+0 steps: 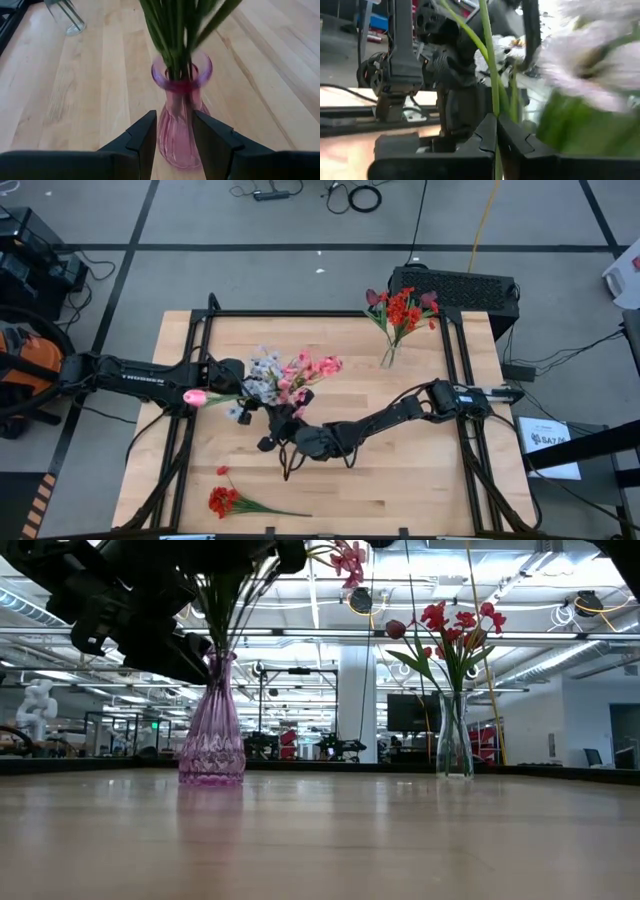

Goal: Sort flowers into vase by color
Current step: Put the pink flower into the purple vase

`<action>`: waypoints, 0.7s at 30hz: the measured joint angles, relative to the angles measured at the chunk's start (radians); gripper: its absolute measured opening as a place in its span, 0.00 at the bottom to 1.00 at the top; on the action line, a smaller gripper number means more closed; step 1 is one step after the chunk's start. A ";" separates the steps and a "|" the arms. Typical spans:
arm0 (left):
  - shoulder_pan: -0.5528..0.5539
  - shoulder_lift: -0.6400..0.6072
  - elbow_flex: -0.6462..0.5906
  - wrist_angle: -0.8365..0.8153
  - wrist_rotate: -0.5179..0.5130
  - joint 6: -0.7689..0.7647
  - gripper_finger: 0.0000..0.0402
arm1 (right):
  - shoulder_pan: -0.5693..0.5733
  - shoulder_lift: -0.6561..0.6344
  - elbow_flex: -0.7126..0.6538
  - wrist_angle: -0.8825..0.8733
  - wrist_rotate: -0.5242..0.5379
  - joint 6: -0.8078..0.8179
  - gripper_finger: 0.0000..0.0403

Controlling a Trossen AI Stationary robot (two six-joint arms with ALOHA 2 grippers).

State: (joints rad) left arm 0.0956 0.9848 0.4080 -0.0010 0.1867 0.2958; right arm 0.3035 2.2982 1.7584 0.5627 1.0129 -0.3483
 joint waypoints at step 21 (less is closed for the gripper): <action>0.000 0.000 0.000 0.000 -0.001 0.000 0.33 | 0.017 -0.008 0.000 0.072 -0.064 0.016 0.00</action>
State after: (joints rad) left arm 0.0957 0.9848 0.4083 -0.0013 0.1856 0.2955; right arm 0.3203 2.2899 1.7580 0.6346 0.9489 -0.3323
